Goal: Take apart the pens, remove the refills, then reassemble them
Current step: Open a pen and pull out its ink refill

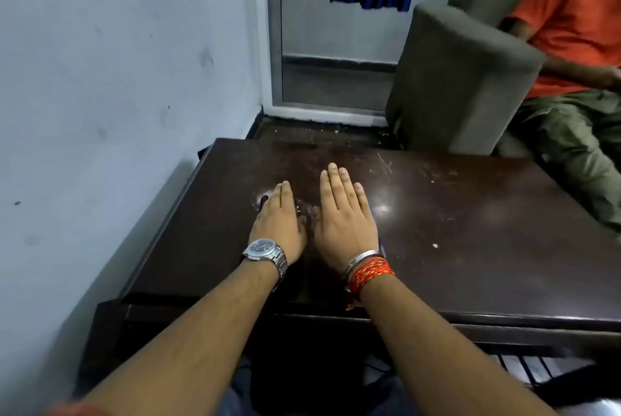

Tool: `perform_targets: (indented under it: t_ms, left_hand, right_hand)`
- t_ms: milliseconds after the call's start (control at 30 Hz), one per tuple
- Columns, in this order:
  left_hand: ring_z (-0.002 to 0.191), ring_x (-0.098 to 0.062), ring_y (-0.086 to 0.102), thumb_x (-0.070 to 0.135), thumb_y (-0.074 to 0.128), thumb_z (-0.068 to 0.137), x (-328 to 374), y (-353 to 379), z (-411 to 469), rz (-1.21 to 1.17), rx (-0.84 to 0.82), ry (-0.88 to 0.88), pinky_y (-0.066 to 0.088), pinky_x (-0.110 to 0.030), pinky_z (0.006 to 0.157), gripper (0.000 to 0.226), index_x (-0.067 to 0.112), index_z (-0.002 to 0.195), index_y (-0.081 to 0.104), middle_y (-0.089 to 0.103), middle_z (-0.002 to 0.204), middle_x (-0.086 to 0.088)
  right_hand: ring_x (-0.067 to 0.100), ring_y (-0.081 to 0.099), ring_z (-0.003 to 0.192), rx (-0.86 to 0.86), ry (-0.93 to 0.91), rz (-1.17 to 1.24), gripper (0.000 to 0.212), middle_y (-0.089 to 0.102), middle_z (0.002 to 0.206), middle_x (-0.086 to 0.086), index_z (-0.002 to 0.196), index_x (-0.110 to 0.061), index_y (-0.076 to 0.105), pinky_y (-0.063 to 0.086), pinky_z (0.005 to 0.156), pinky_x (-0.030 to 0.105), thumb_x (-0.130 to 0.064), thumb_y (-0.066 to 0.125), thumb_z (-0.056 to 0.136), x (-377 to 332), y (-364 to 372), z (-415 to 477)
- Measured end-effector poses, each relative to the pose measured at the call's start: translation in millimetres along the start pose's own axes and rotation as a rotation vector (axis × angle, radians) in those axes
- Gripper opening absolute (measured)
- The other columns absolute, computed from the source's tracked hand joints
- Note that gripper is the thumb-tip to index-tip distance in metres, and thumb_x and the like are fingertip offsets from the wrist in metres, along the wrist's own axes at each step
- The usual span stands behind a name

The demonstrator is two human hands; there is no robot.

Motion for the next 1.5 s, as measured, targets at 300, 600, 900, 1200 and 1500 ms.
perform_targets:
  t_ms: [300, 600, 900, 1200, 1500]
  left_hand:
    - [0.104, -0.031, 0.060, 0.009, 0.055, 0.090, -18, 19, 37, 0.013, 0.156, -0.108, 0.048, -0.035, 0.081, 0.015, 0.009, 0.104, 0.060, 0.062, 0.111, -0.011]
    - [0.099, -0.027, 0.065, 0.004, 0.058, 0.089, -28, 4, 29, -0.396, 0.226, -0.115, 0.048, -0.025, 0.085, 0.028, 0.007, 0.116, 0.066, 0.069, 0.108, -0.009]
    - [0.092, -0.023, 0.057, 0.010, 0.052, 0.094, -9, 6, 2, -0.507, 0.231, -0.025, 0.035, -0.018, 0.074, 0.014, 0.009, 0.102, 0.062, 0.062, 0.102, -0.009]
    - [0.050, -0.007, 0.048, 0.026, 0.045, 0.099, -12, 9, 8, -0.456, 0.177, -0.066, 0.037, -0.013, 0.047, 0.028, 0.015, 0.076, 0.057, 0.053, 0.058, 0.006]
    - [0.054, -0.002, 0.056, 0.055, 0.054, 0.087, -12, 14, 6, -0.481, 0.074, -0.107, 0.033, -0.016, 0.043, 0.034, 0.026, 0.073, 0.066, 0.061, 0.058, 0.010]
  right_hand:
    - [0.019, 0.004, 0.152, -0.070, 0.110, 0.080, 0.072, 0.011, 0.164, 0.006, 0.154, -0.010, 0.016, -0.006, 0.120, 0.034, -0.042, 0.004, 0.091, 4, 62, 14]
    - [0.023, 0.048, 0.131, 0.020, 0.400, 0.585, 0.046, 0.055, 0.140, 0.010, 0.137, -0.009, 0.051, 0.033, 0.113, 0.031, -0.032, 0.054, 0.097, 38, 45, 17]
    - [0.000, 0.065, 0.062, 0.024, 0.493, 1.214, 0.006, 0.071, 0.066, -0.008, 0.082, -0.023, 0.072, 0.051, 0.061, 0.021, -0.025, 0.071, 0.088, 29, 62, 23]
    - [0.006, 0.055, 0.056, -0.025, 0.539, 1.345, 0.026, 0.061, 0.060, -0.005, 0.070, -0.017, 0.067, 0.047, 0.055, 0.022, -0.031, 0.065, 0.092, 24, 69, 26]
    - [0.021, 0.052, 0.062, 0.129, 0.613, 1.567, 0.015, 0.057, 0.072, 0.010, 0.081, -0.009, 0.067, 0.047, 0.061, 0.033, -0.019, 0.066, 0.092, 37, 59, 29]
Point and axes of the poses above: each hand's wrist, its own z-axis towards the middle knuckle, its own y-axis out of the palm, x = y × z, the point moved 8 cm from there along z, towards the middle knuckle
